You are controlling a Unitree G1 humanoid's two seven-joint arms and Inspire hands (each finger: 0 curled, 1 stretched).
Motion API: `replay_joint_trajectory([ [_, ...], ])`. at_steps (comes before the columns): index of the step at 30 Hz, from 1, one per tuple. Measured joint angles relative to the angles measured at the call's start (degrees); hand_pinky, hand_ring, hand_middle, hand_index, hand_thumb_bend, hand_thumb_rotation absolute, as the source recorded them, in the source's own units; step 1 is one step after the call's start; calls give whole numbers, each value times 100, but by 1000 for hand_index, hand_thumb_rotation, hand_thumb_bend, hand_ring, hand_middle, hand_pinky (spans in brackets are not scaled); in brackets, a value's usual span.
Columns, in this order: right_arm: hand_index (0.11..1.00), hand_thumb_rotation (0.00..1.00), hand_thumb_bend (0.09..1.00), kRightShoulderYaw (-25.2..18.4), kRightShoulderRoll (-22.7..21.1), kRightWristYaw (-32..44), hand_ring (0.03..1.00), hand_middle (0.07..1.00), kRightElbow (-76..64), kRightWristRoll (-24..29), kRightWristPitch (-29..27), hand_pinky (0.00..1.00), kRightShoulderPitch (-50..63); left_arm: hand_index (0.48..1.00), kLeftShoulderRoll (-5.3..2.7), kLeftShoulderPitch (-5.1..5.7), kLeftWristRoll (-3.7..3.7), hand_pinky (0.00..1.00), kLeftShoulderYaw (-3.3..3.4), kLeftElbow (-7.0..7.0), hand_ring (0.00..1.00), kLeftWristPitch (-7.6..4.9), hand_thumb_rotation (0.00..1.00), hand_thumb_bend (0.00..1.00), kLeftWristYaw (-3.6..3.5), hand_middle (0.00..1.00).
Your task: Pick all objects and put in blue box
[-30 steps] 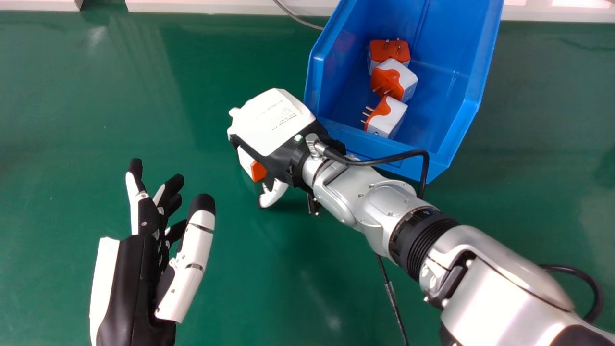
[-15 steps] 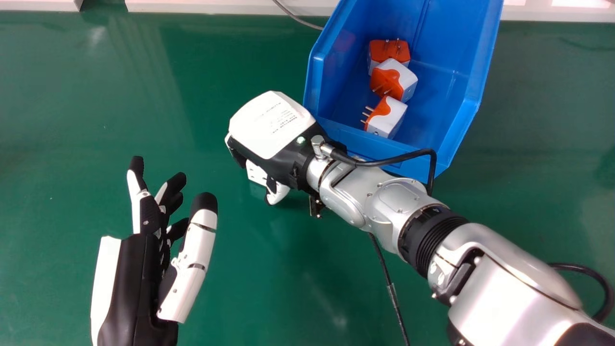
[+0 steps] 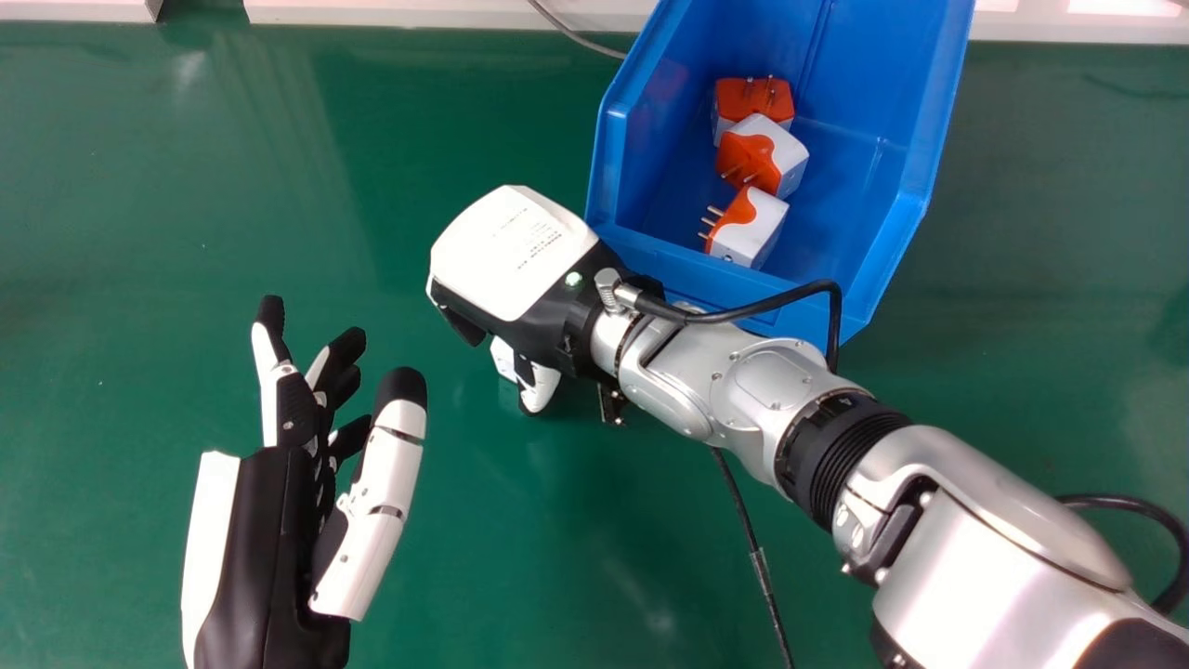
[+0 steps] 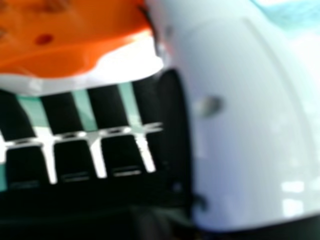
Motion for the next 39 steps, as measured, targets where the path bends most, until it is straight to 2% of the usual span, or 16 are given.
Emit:
replay_joint_trajectory([
  [10, 425, 0, 501, 9, -80, -99, 487, 501, 2, -92, -189, 392, -9, 949, -2, -52, -4, 874, -1, 0, 939, 7, 759, 345, 0, 937],
  [13, 458, 0, 502, 9, -78, -134, 465, 488, 26, -93, -196, 387, -9, 949, -7, -75, -2, 873, -14, 0, 936, 37, 758, 345, 0, 936],
  [16, 477, 0, 503, -334, -26, 9, 452, 482, 65, 282, -203, 361, 4, 949, -14, -82, 3, 871, -35, 0, 934, 77, 757, 345, 1, 934],
  [18, 480, 2, 508, -400, -46, 82, 456, 483, 49, 374, -193, 362, -2, 949, -25, -117, 35, 870, -66, 0, 933, 80, 757, 345, 1, 934],
  [19, 549, 143, 547, -282, -78, 83, 526, 563, 44, 258, -197, 429, -18, 948, -35, -131, 51, 870, -70, 0, 932, 80, 756, 342, 4, 933],
  [20, 604, 232, 580, -136, -120, 81, 561, 604, 43, 98, -215, 461, -37, 948, -48, -141, 64, 869, -75, 0, 932, 85, 753, 340, 6, 933],
  [22, 775, 510, 745, 3, -148, 56, 709, 765, 40, -76, -216, 581, -87, 948, -59, -165, 99, 868, -90, 0, 931, 101, 745, 330, 9, 932],
  [24, 834, 615, 831, 79, -150, 65, 776, 828, 41, -111, -213, 638, -138, 948, -64, -181, 108, 868, -113, 0, 931, 123, 740, 326, 9, 932],
  [26, 840, 624, 841, 85, -140, 95, 783, 835, 41, -106, -209, 644, -157, 948, -64, -185, 114, 868, -116, 0, 931, 157, 739, 325, 9, 932],
  [28, 872, 638, 893, 85, -126, 140, 819, 868, 41, -103, -202, 686, -164, 949, -64, -196, 117, 869, -116, 0, 932, 192, 738, 322, 9, 933],
  [31, 900, 643, 922, 87, -127, 179, 843, 895, 41, -104, -196, 716, -179, 949, -63, -227, 117, 871, -115, 0, 932, 193, 739, 317, 10, 933],
  [39, 945, 640, 925, 99, -211, 257, 891, 946, 41, -106, -202, 776, -293, 950, -60, -280, 116, 873, -108, 3, 933, 193, 739, 312, 14, 934],
])
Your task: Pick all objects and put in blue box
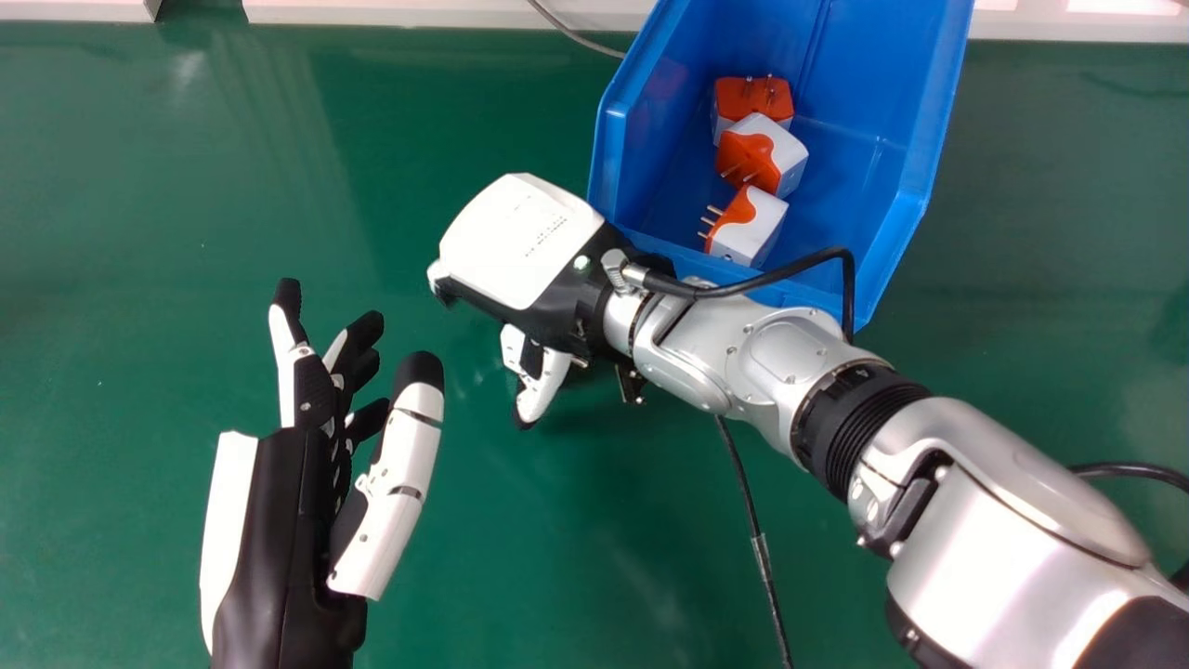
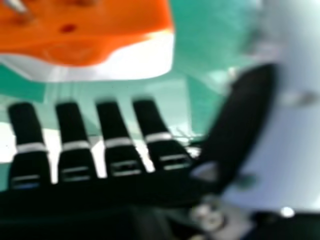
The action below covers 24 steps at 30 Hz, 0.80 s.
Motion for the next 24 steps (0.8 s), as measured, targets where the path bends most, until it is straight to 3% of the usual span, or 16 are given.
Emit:
replay_joint_trajectory([
  [12, 981, 628, 954, -6, -22, 256, 936, 987, -6, 6, -12, 846, -65, 950, 7, -60, 1, 877, 11, 1, 933, 3, 742, 319, -1, 934],
  [18, 985, 569, 994, 148, -124, 271, 946, 994, -23, -198, -89, 860, -209, 951, 7, -93, 4, 878, 13, 1, 934, 26, 747, 323, -1, 935],
  [19, 980, 519, 977, 241, -152, 267, 947, 995, -33, -277, -134, 860, -246, 951, 8, -99, 4, 878, 14, 1, 933, 34, 747, 322, -1, 934],
  [22, 976, 173, 601, 464, -181, 209, 947, 987, -46, -518, -162, 859, -306, 950, 8, -105, 4, 877, 14, 1, 933, 58, 748, 325, -1, 934],
  [24, 976, 88, 487, 580, -192, 158, 947, 985, -45, -643, -218, 859, -316, 950, 9, -105, 4, 877, 14, 1, 933, 58, 749, 327, -1, 934],
])
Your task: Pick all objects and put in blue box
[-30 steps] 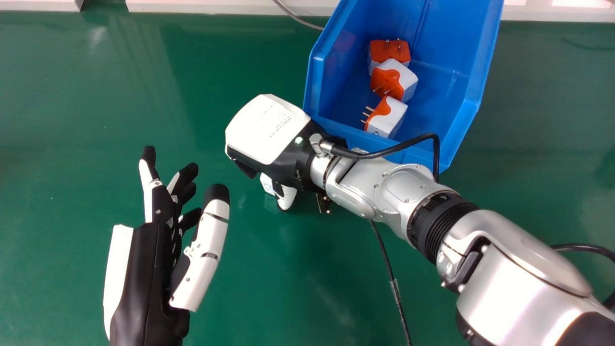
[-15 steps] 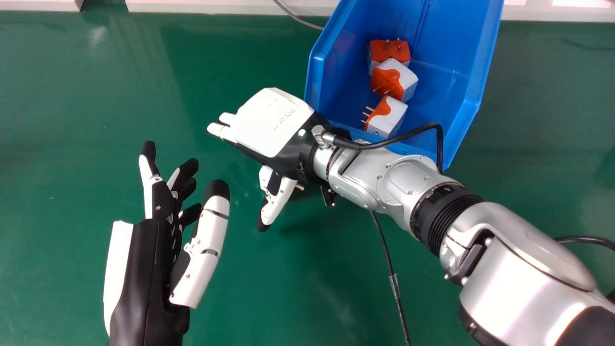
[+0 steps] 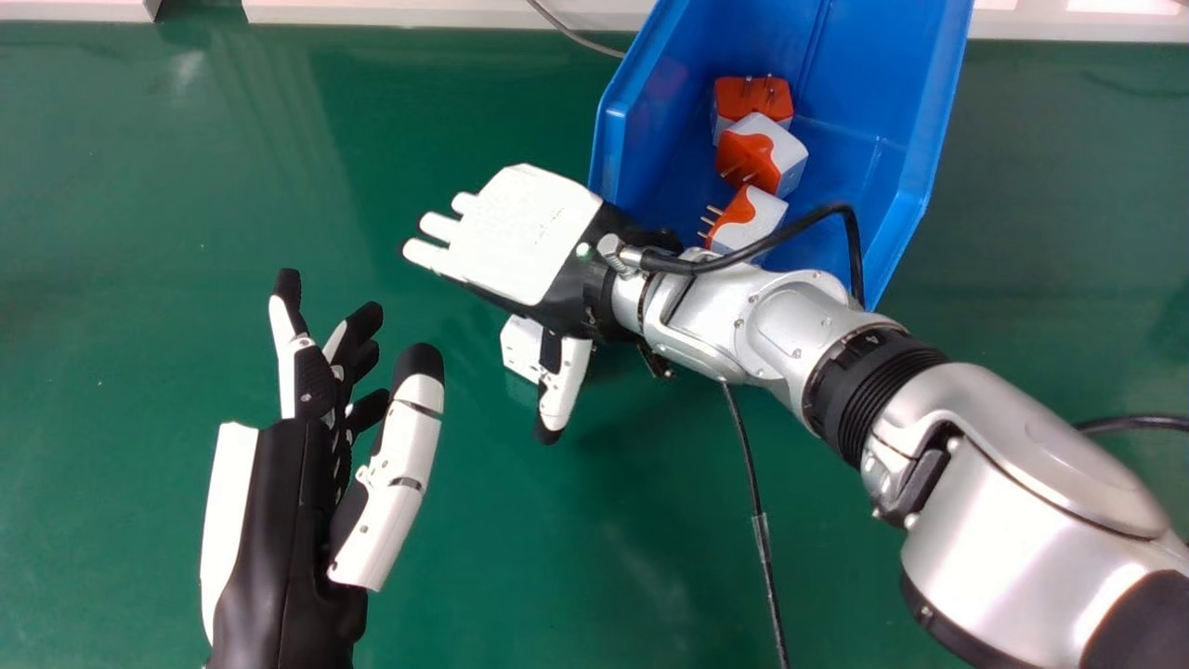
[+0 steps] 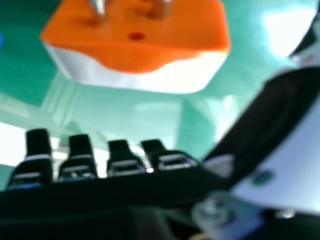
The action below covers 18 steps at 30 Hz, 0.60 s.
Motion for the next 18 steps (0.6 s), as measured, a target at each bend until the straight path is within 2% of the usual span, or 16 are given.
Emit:
replay_joint_trajectory([
  [1, 976, 45, 448, 63, -3, -18, 946, 983, 0, -54, -26, 859, -5, 950, 2, 3, 0, 878, 0, 0, 933, 1, 749, 325, 0, 934],
  [3, 973, 11, 444, 169, -11, -52, 945, 981, 0, -172, -37, 858, -13, 950, 5, 6, 0, 880, 0, 0, 933, 1, 748, 320, 0, 934],
  [11, 959, 0, 450, 431, -79, -219, 946, 974, 25, -474, -56, 853, -120, 951, 5, 56, 4, 884, -20, -1, 933, 8, 743, 308, 0, 934],
  [13, 926, 0, 464, 597, -67, -385, 922, 948, 39, -638, -28, 825, -120, 950, 3, 62, 28, 884, -30, -8, 933, 24, 743, 313, 0, 934],
  [18, 745, 48, 599, 932, 30, -841, 791, 812, 91, -954, -30, 694, -119, 950, -3, 129, 97, 883, -75, -50, 933, 55, 742, 309, 0, 934],
])
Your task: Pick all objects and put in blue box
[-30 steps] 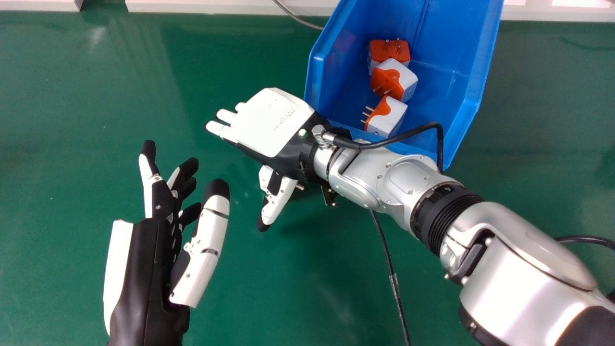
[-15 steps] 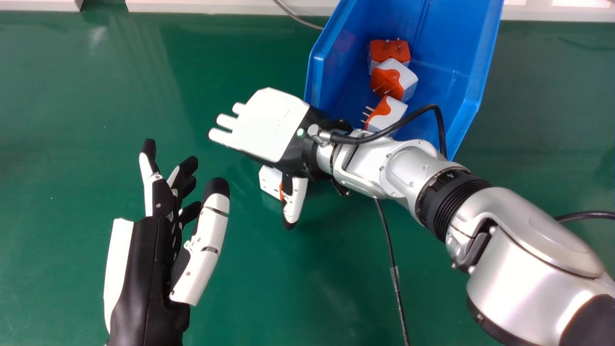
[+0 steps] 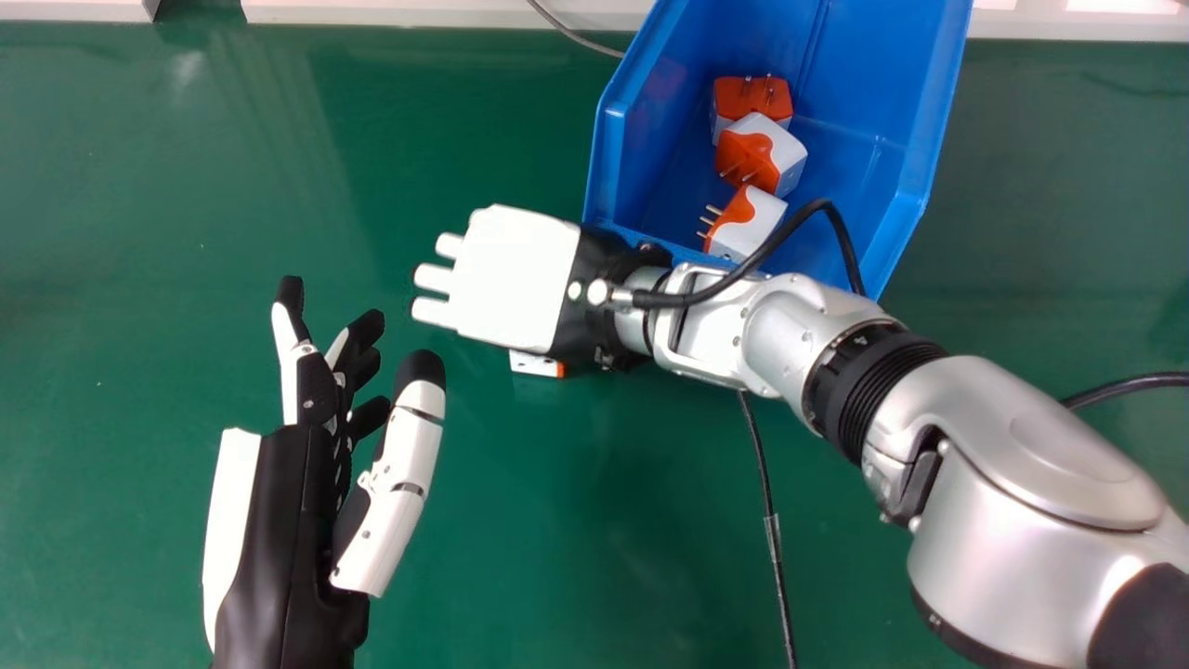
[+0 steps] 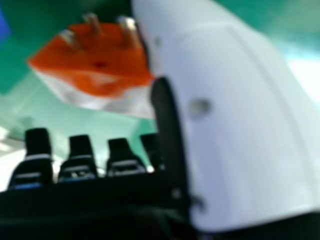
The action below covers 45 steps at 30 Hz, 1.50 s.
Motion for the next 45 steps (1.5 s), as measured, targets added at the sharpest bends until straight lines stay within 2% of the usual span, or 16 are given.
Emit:
replay_joint_trajectory([
  [1, 693, 66, 583, -2, 12, -77, 761, 779, 17, 11, -50, 665, -2, 950, -3, 15, 9, 883, -17, -7, 933, 0, 741, 308, 2, 934],
  [2, 693, 66, 583, -2, 15, -126, 761, 779, 18, 13, -132, 665, -6, 950, -4, 30, 10, 883, -33, -16, 933, 0, 741, 308, 2, 934],
  [3, 644, 52, 570, -4, 22, -140, 690, 734, 37, 32, -219, 603, -7, 950, -5, 40, 16, 883, -50, -27, 933, 1, 741, 308, 5, 934],
  [4, 608, 42, 562, -5, 22, -171, 590, 690, 67, 33, -312, 517, -7, 950, -9, 47, 32, 883, -74, -50, 933, 2, 741, 307, 8, 934],
  [5, 557, 26, 550, -5, 22, -188, 423, 626, 79, 33, -343, 369, -7, 950, -11, 49, 54, 883, -79, -60, 933, 2, 740, 306, 12, 934],
  [6, 523, 17, 542, -5, 19, -233, 317, 586, 91, 33, -346, 272, -7, 950, -15, 51, 70, 883, -88, -73, 933, 7, 740, 305, 22, 934],
  [7, 503, 34, 535, -5, 16, -293, 246, 485, 109, 30, -342, 205, -7, 950, -17, 53, 81, 883, -106, -84, 933, 9, 739, 304, 35, 934],
  [8, 503, 34, 535, -5, 14, -349, 246, 485, 126, 30, -328, 205, -7, 950, -21, 54, 90, 883, -126, -90, 933, 11, 739, 304, 36, 934],
  [9, 490, 63, 528, -11, 14, -372, 191, 354, 135, 34, -309, 155, -7, 950, -24, 57, 96, 884, -138, -93, 933, 12, 739, 304, 36, 934],
  [10, 490, 63, 528, -14, 14, -379, 191, 354, 147, 34, -290, 155, -6, 950, -26, 57, 99, 884, -145, -94, 933, 14, 739, 304, 36, 934],
  [11, 482, 80, 523, -85, 10, -376, 146, 264, 167, 96, -299, 114, 6, 951, -27, 57, 104, 884, -153, -96, 934, 18, 739, 303, 36, 934],
  [14, 474, 99, 517, -291, -19, -380, 89, 163, 170, 285, -381, 54, 15, 951, -28, 57, 110, 884, -161, -119, 934, 68, 739, 302, 37, 931],
  [18, 469, 108, 514, -397, -21, -410, 64, 112, 163, 371, -499, 28, 62, 951, -27, 54, 113, 885, -161, -126, 934, 78, 740, 301, 38, 928],
  [22, 468, 111, 514, -452, -28, -427, 60, 100, 158, 483, -523, 23, 144, 951, -27, 43, 114, 885, -159, -146, 934, 81, 740, 300, 42, 928],
  [35, 469, 114, 515, -663, -84, -404, 58, 104, 99, 671, -590, 20, 172, 951, -26, 26, 111, 884, -151, -145, 934, 81, 742, 303, 60, 925],
  [45, 470, 116, 517, -1007, -91, -211, 59, 114, -5, 1017, -739, 20, 417, 951, -11, -67, 102, 883, -94, -127, 934, 85, 742, 300, 50, 924],
])
